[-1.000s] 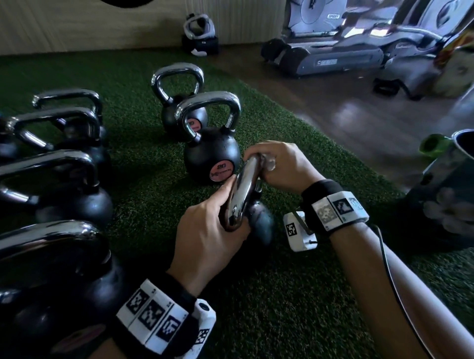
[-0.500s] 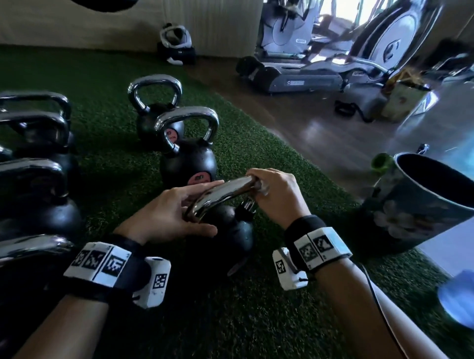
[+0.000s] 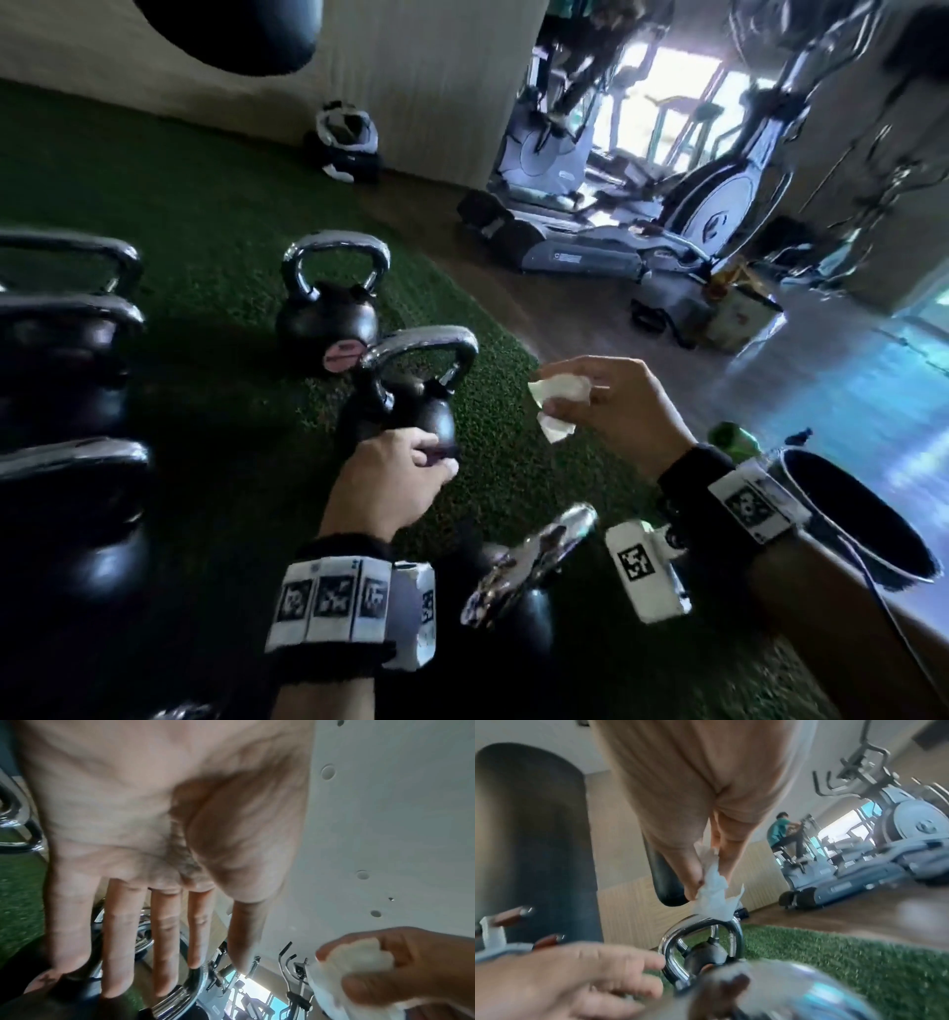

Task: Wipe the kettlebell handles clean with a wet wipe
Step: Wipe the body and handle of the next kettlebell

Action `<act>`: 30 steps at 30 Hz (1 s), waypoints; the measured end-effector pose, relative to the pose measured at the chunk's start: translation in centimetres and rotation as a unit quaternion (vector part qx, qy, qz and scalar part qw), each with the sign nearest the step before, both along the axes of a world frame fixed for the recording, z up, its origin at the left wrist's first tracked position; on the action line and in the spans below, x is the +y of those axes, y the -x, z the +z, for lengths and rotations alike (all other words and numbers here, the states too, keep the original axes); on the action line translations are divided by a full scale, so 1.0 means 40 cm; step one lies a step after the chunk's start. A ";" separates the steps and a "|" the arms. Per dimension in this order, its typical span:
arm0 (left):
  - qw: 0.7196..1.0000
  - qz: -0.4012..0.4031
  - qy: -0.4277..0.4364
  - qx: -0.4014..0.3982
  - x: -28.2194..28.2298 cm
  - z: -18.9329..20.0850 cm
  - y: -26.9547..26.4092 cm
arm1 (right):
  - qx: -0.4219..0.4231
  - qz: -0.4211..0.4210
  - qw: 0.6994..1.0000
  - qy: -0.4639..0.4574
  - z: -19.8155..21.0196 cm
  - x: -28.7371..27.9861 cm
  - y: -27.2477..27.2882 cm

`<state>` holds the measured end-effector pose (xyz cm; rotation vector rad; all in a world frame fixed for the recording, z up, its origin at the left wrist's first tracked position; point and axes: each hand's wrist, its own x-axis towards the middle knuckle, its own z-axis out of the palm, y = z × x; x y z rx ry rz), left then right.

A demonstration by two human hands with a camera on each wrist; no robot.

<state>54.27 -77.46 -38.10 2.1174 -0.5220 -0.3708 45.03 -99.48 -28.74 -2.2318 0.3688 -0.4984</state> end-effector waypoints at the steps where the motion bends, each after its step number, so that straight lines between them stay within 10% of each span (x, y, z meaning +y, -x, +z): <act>1: 1.000 0.003 -0.006 0.010 0.005 -0.007 -0.011 | 0.002 0.000 0.999 -0.050 0.010 0.001 -0.019; 16: 0.991 0.105 -0.079 0.029 -0.057 -0.111 -0.143 | -0.005 0.091 0.953 -0.287 -0.052 -0.064 -0.230; 23: 0.979 0.178 -0.089 0.045 -0.082 -0.136 -0.222 | -0.033 0.215 0.976 -0.004 -0.085 -0.186 -0.326; 30: 0.971 0.134 -0.183 0.069 -0.060 -0.154 -0.286 | -0.134 0.218 0.966 0.019 -0.136 -0.190 -0.390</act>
